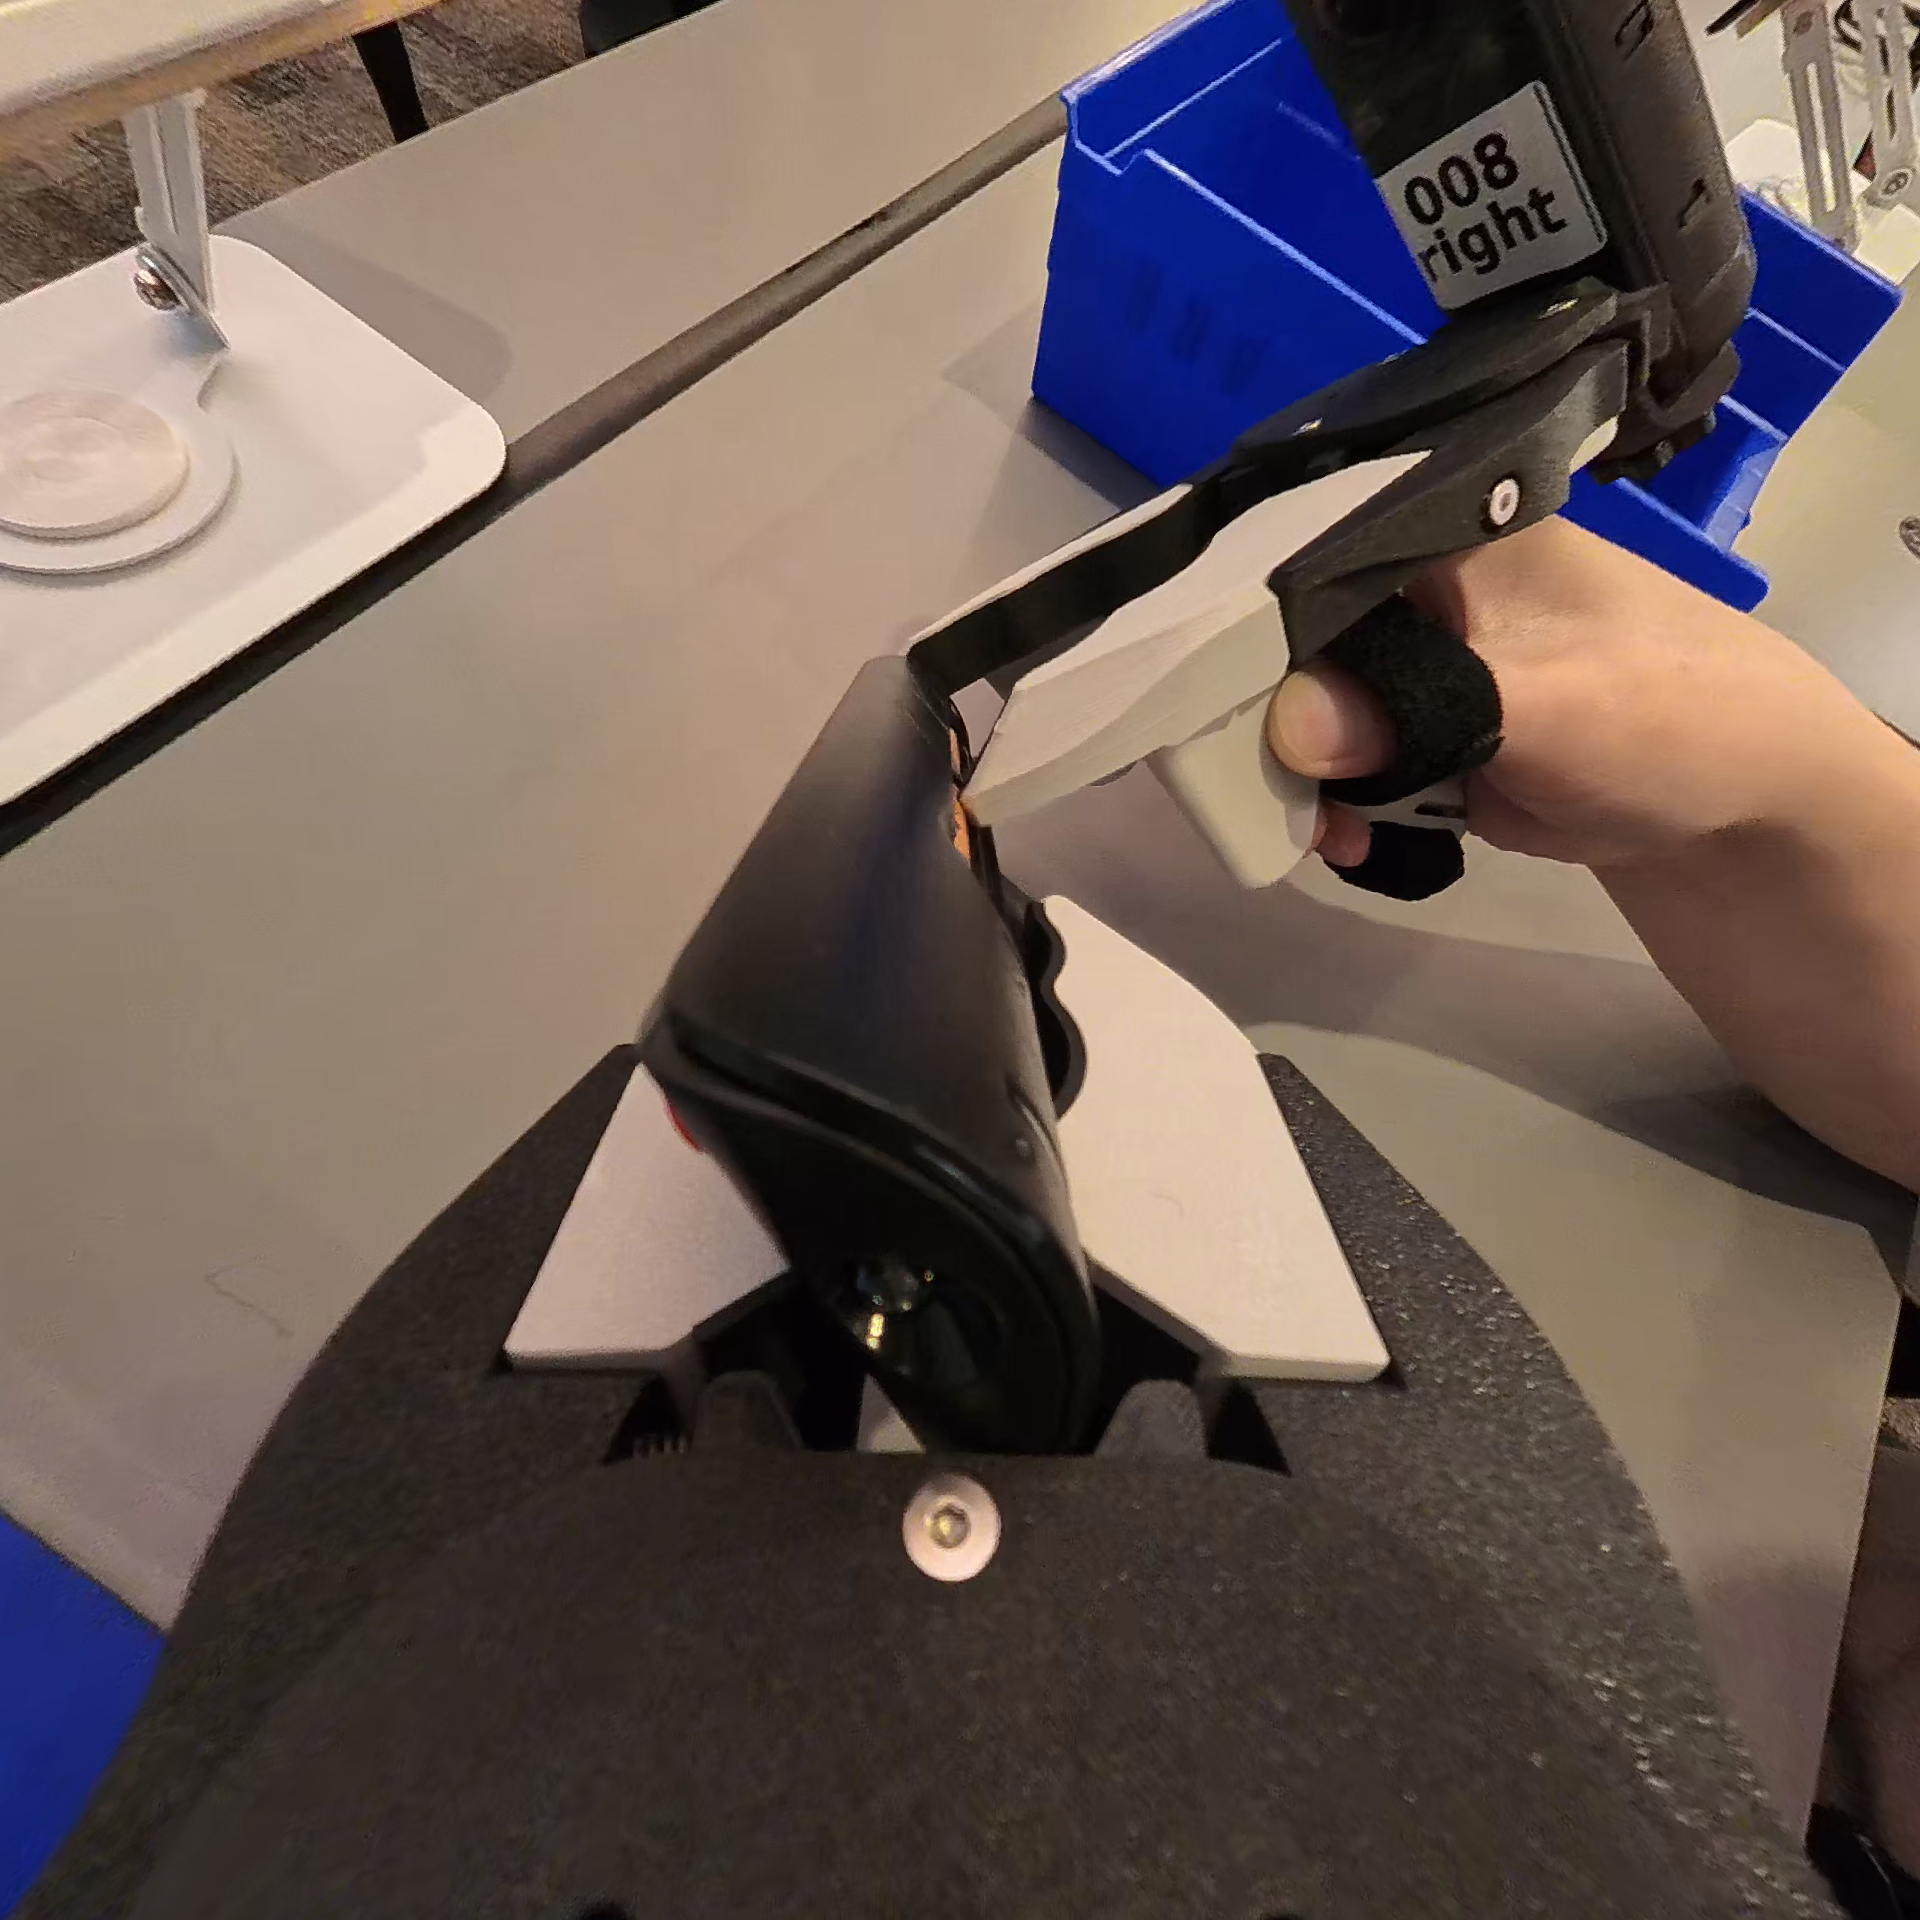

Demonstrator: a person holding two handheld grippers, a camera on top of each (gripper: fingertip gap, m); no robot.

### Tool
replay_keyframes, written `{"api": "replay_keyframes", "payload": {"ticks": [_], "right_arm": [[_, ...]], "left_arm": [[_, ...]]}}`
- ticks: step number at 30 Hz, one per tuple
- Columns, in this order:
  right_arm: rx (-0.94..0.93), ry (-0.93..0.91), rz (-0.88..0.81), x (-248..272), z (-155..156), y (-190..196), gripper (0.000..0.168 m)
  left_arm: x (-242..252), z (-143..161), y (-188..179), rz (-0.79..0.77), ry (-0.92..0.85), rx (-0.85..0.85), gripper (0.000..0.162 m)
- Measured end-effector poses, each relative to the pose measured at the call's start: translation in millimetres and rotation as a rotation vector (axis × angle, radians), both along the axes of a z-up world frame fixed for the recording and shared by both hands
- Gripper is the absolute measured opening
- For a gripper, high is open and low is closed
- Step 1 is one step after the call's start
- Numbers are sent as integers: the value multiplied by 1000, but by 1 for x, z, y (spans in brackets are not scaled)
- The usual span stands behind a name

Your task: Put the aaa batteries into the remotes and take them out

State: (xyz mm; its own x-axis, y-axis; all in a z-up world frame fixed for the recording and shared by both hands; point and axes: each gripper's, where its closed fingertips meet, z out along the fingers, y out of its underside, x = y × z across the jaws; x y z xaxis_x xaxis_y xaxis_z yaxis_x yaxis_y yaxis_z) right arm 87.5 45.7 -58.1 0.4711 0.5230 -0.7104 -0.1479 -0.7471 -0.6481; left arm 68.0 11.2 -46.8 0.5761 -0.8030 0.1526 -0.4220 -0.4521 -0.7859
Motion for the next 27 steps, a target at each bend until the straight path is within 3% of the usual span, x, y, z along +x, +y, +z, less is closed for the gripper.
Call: {"api": "replay_keyframes", "payload": {"ticks": [27], "right_arm": [[93, -20, -32, 7, 10, 2, 70]], "left_arm": [[3, 9, 1, 1, -62, 18, 25]]}}
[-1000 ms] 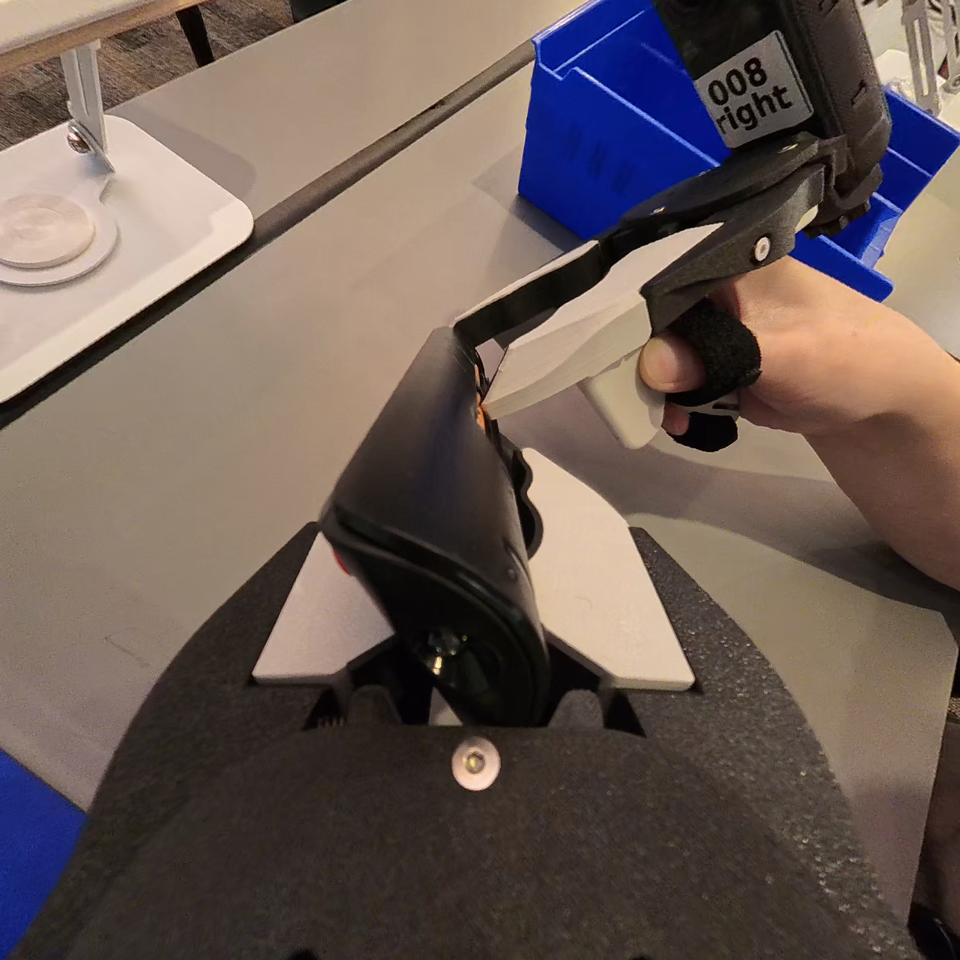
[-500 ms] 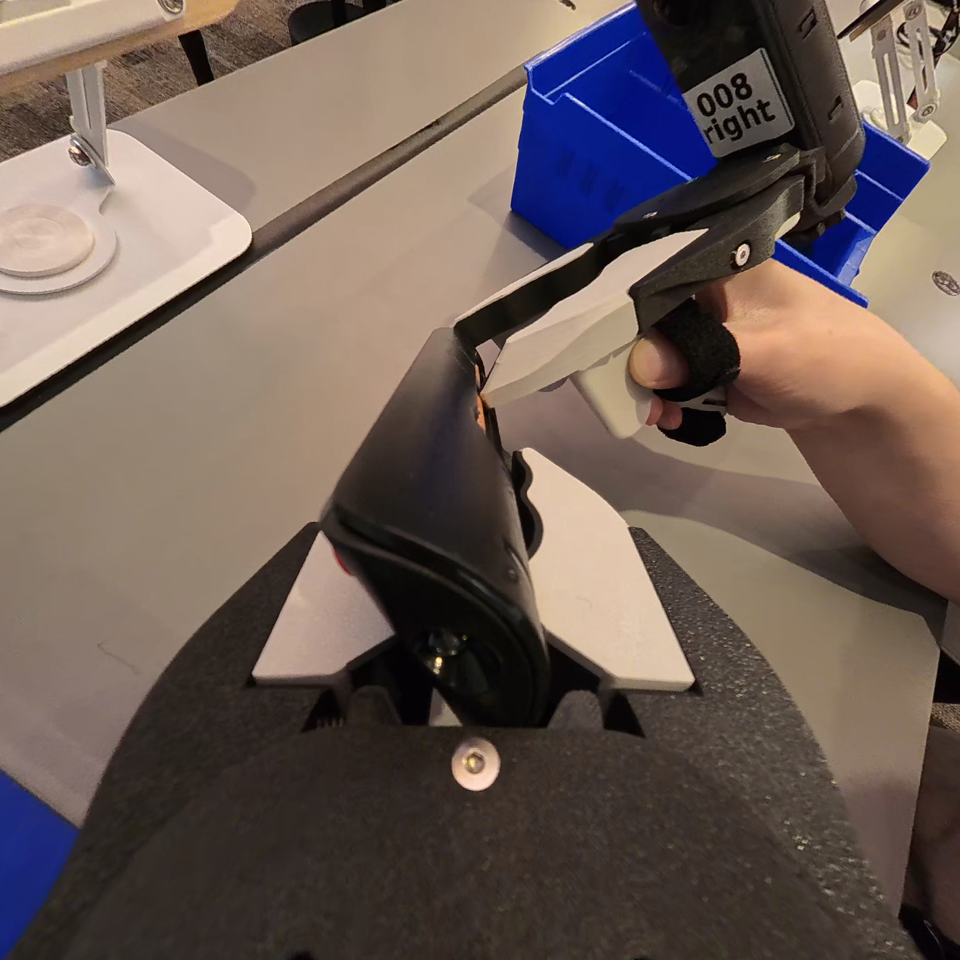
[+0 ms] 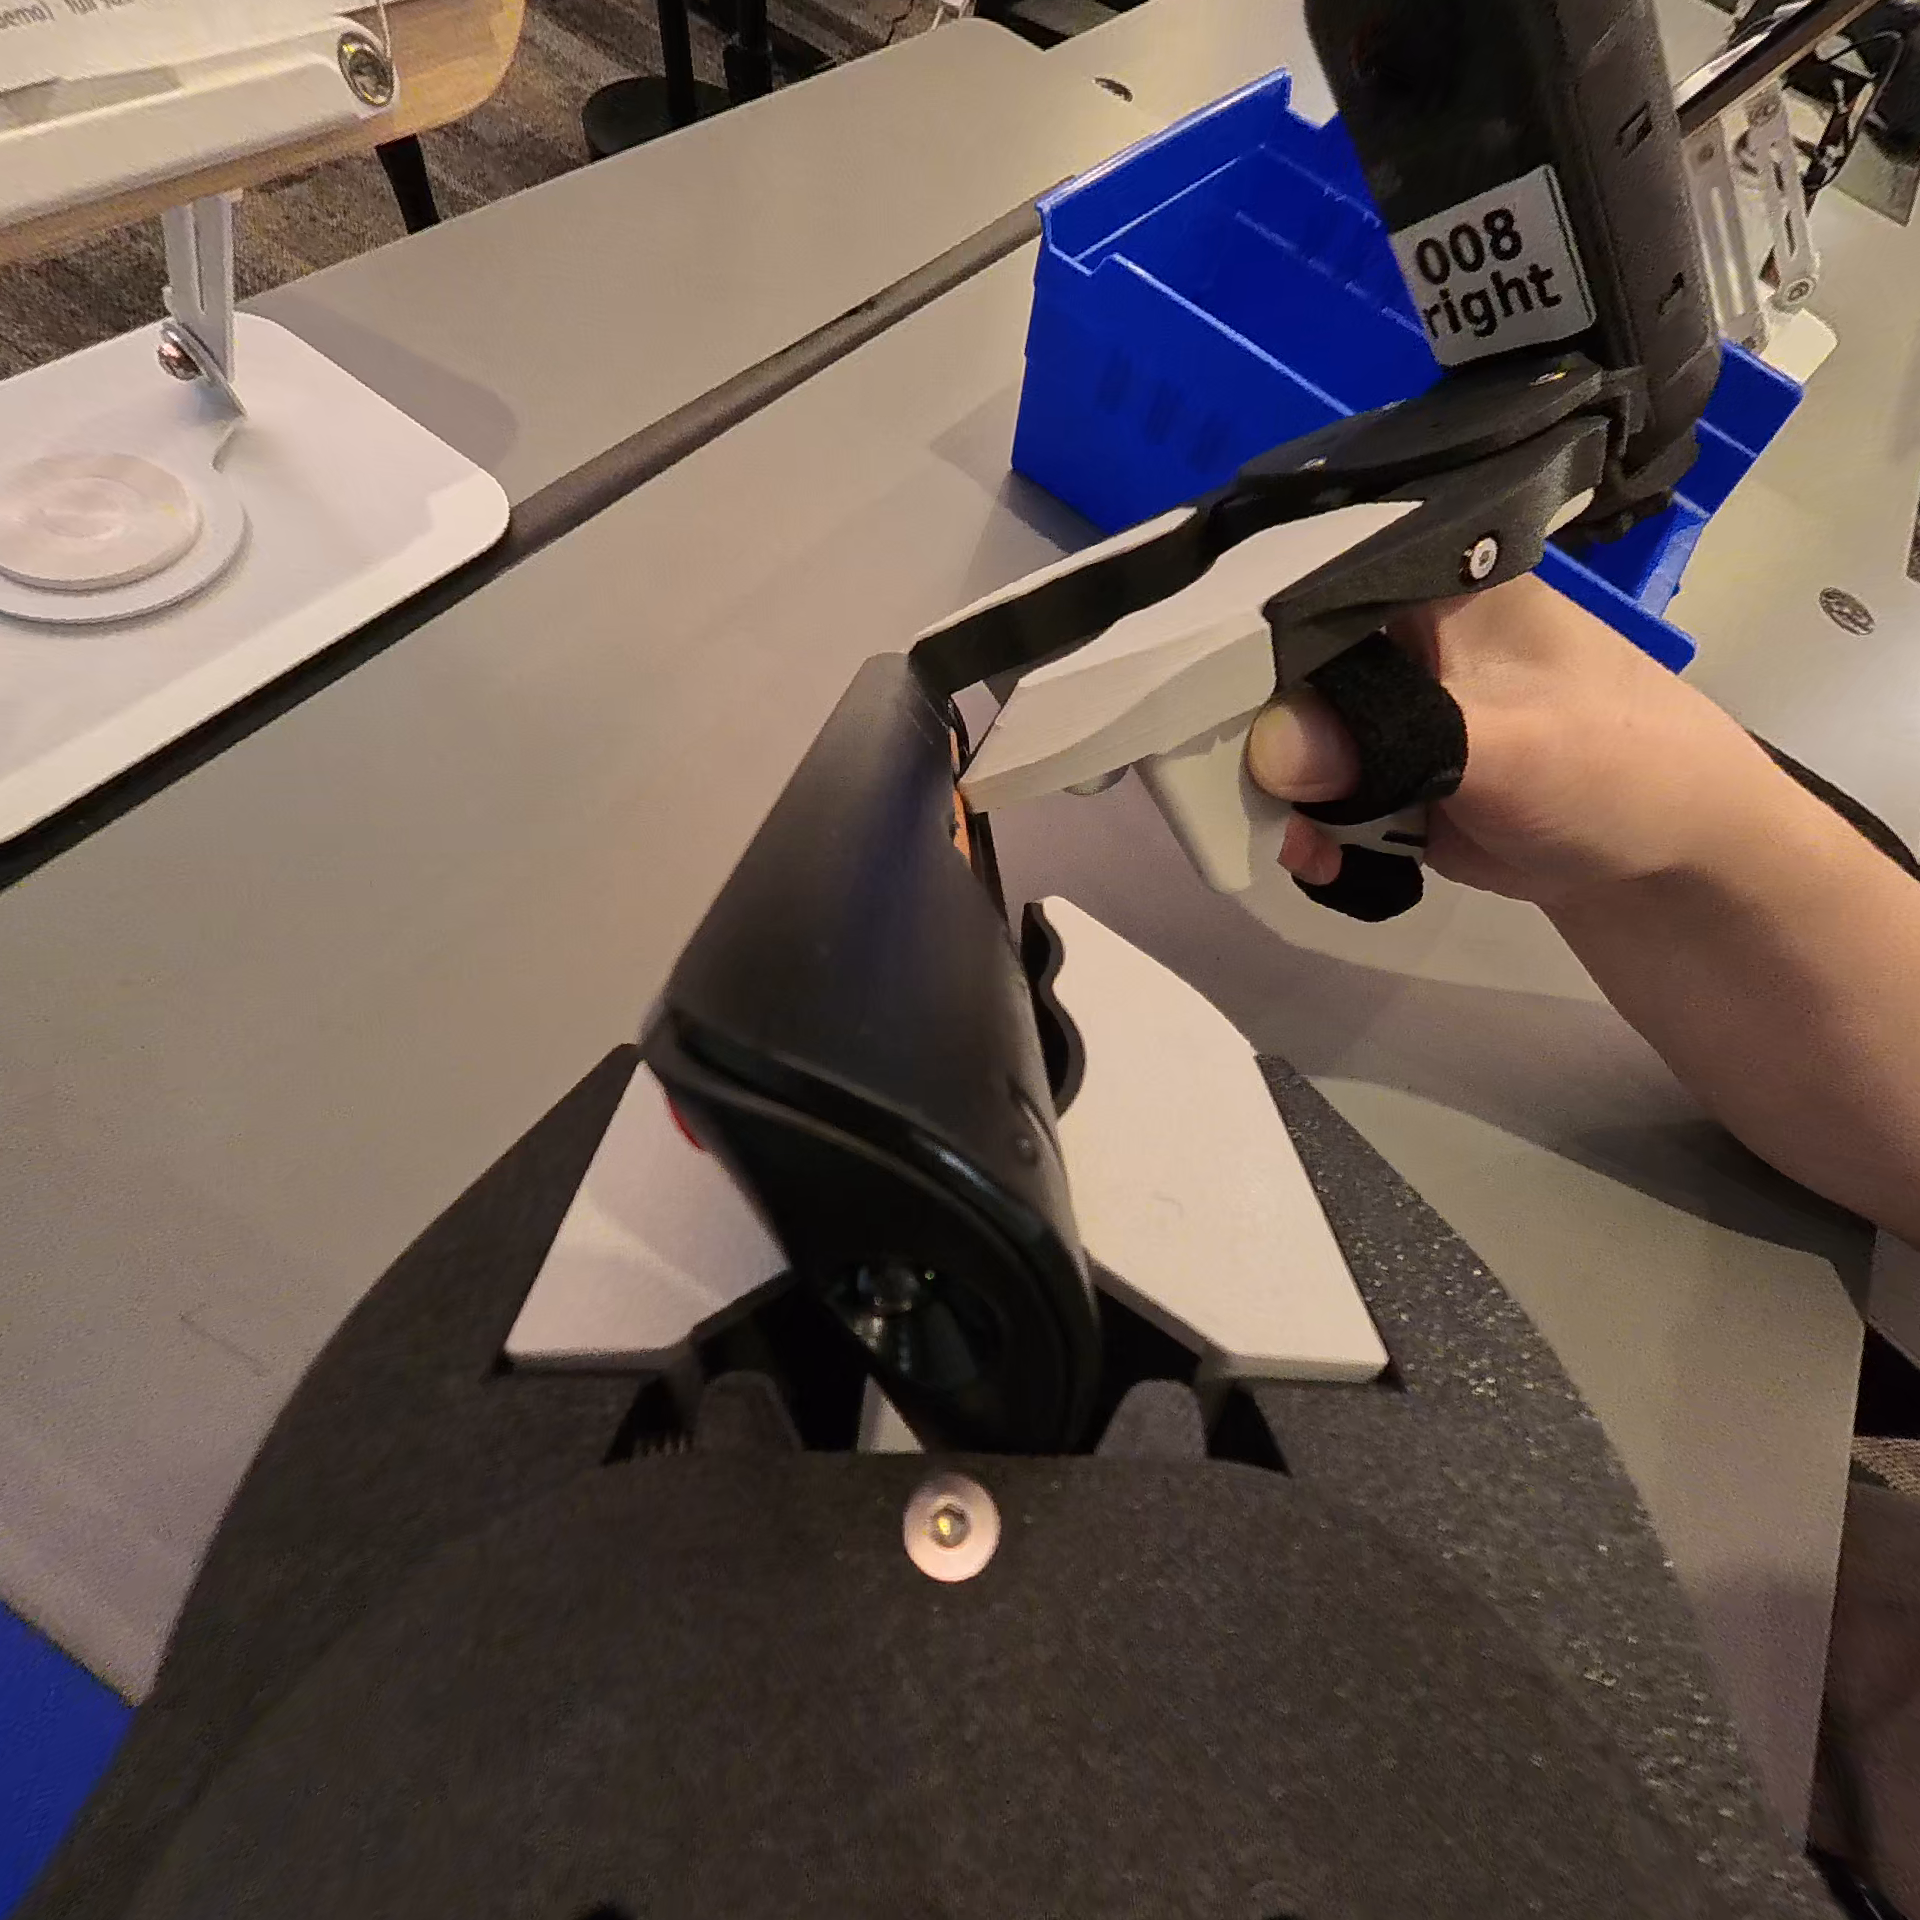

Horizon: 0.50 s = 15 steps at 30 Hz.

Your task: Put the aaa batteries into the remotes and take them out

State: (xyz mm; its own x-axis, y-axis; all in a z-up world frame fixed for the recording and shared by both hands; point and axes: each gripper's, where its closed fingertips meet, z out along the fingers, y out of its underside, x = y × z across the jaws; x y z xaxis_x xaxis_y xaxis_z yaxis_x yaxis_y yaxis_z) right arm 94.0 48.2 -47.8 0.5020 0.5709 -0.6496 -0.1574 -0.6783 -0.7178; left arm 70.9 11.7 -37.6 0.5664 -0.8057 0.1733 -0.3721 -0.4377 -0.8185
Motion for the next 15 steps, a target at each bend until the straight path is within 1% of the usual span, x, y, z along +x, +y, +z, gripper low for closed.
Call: {"api": "replay_keyframes", "payload": {"ticks": [6, 7, 8, 9, 10, 12, 15], "right_arm": [[-19, 22, 29, -2, 0, 0, 71], [-18, 45, 35, -4, 3, -1, 72], [-25, 72, 38, -6, 7, -2, 82], [-32, 71, 36, -9, 7, -3, 90], [-28, 37, 30, -10, 4, -3, 93], [-14, -12, 11, -12, 0, -3, 97], [-14, -3, 12, -12, 2, -4, 96]], "left_arm": [[-1, 1, 0, -5, 23, 16, 27], [-2, 2, 0, -2, 26, 24, 27], [-2, 2, 0, 2, 32, 28, 27], [-2, 1, 0, 5, 41, 28, 27], [-2, -1, 0, 6, 51, 29, 27], [-1, -3, 1, 11, 66, 39, 27], [-2, -1, 0, 8, 70, 46, 27]]}}
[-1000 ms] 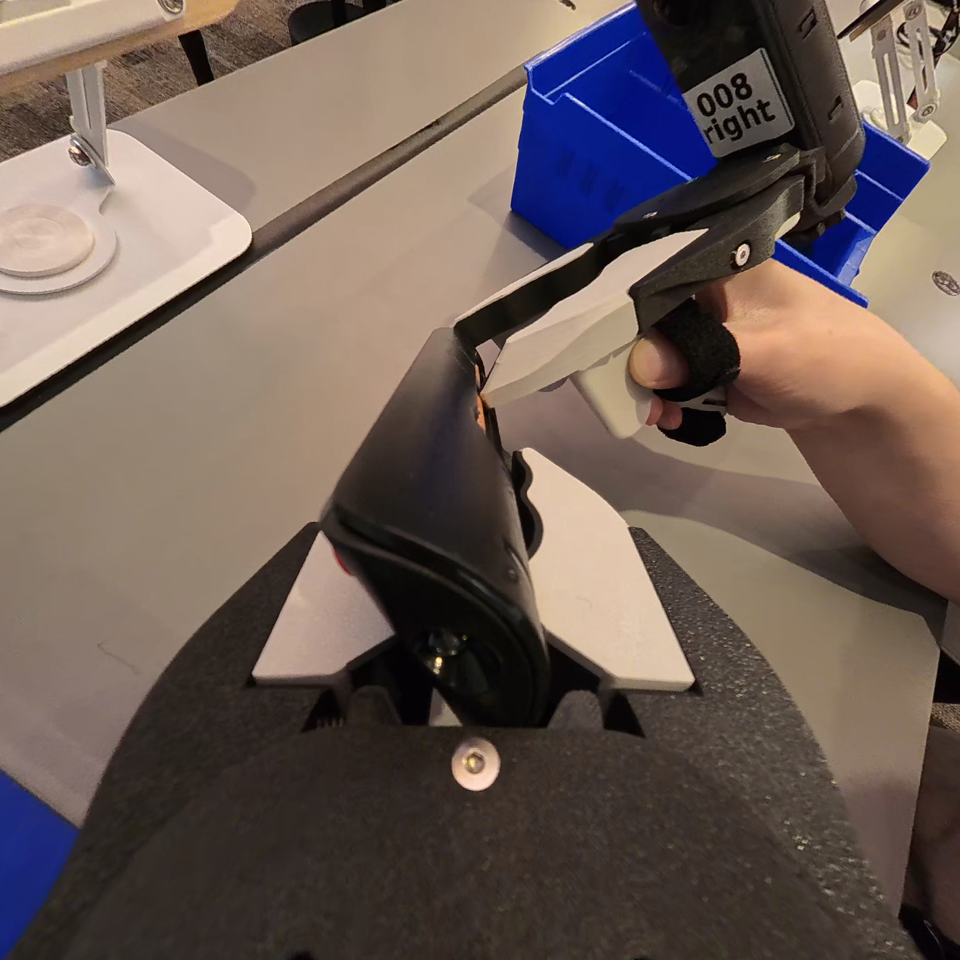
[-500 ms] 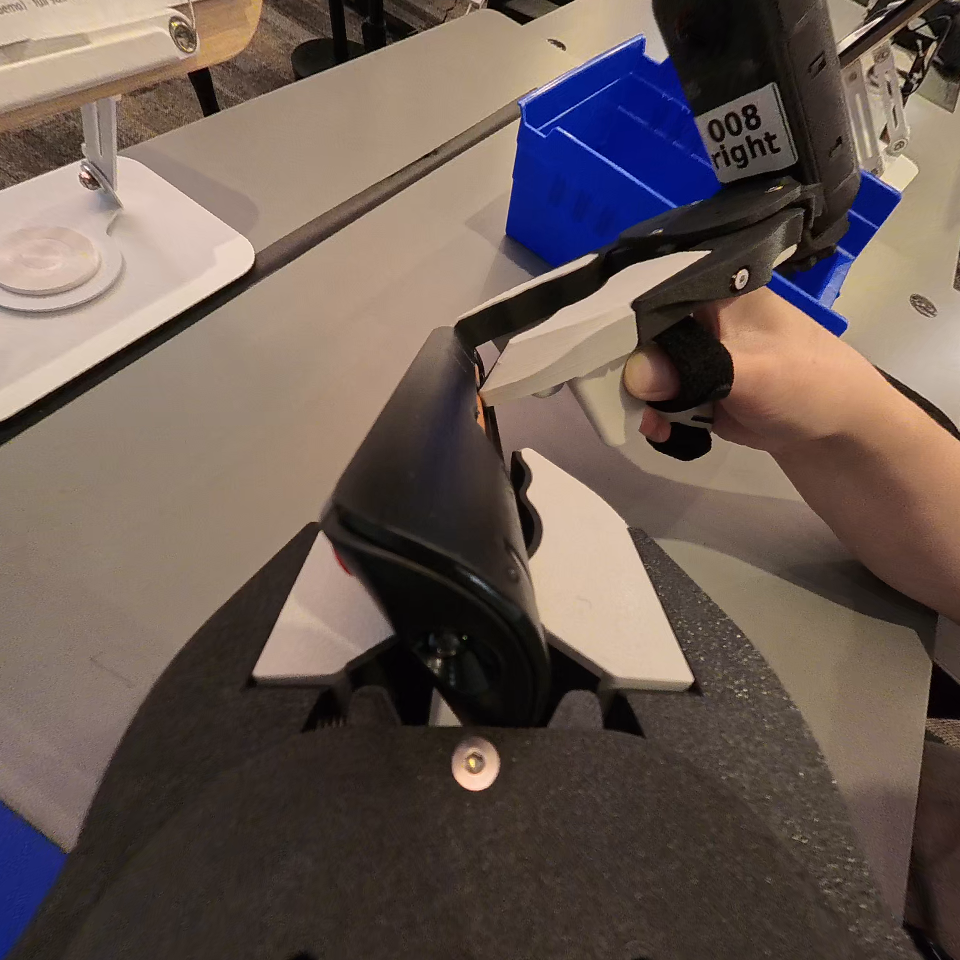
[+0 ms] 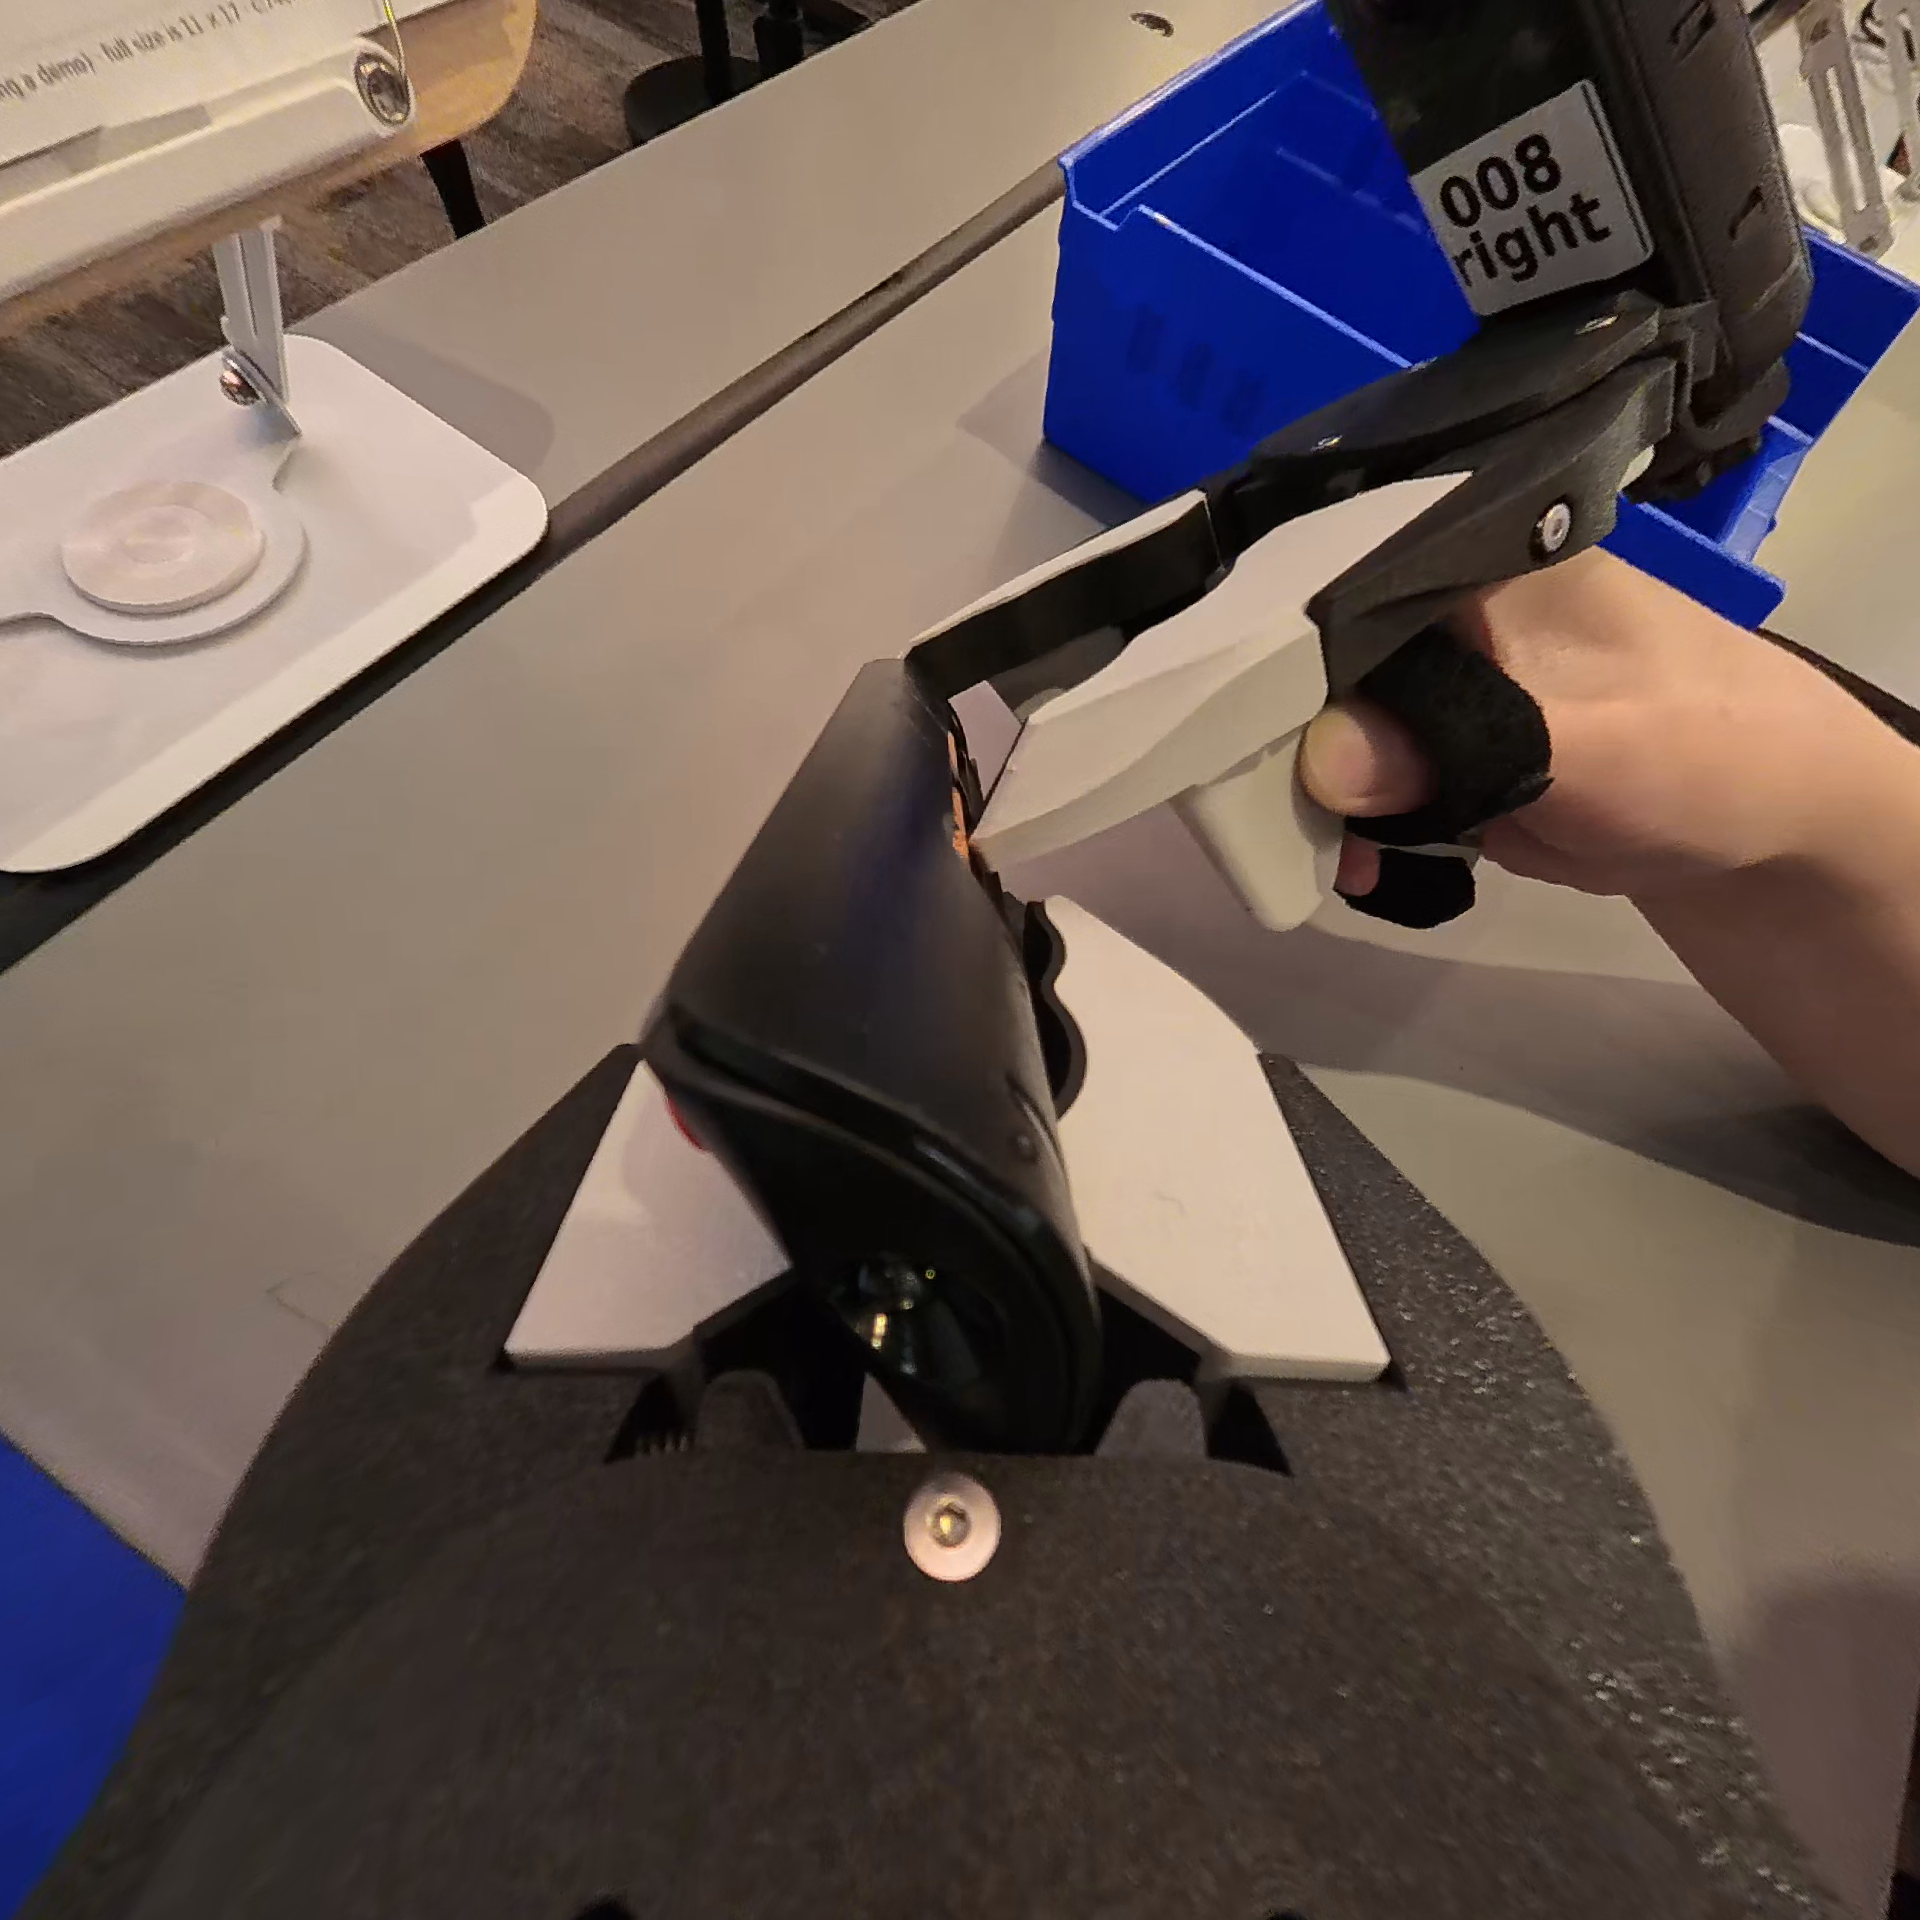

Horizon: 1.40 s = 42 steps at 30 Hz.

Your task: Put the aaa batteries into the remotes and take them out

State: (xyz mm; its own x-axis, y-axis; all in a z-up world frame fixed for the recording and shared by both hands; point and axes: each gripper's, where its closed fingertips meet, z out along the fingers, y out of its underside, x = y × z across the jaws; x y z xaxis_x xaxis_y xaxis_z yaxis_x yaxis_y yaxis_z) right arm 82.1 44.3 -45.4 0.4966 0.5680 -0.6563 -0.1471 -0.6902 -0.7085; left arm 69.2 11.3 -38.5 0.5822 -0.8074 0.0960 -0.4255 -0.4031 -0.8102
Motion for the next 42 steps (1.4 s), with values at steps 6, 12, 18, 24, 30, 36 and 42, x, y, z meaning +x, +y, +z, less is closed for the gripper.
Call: {"api": "replay_keyframes", "payload": {"ticks": [6, 12, 18, 24, 30, 36, 42], "right_arm": [[-13, 13, 12, 2, 1, -1, 94], [-2, 29, 5, 3, 3, 0, 91], [28, 24, 11, 4, 5, 0, 91], [20, 24, 14, 5, 4, 0, 90], [11, 36, 36, 8, 5, -1, 75], [19, 33, 45, 10, 8, -1, 66], [30, 48, 66, 7, 8, -2, 66]], "left_arm": [[1, 1, -1, 0, 11, 11, 27], [1, 2, -2, 6, 18, 22, 27], [3, 4, -3, 11, 17, 34, 26], [4, 3, -3, 12, 15, 28, 27], [1, 7, -4, 3, 5, 23, 27], [-1, 12, -5, -3, -18, 20, 26], [-3, 13, -4, -14, 5, 37, 27]]}}
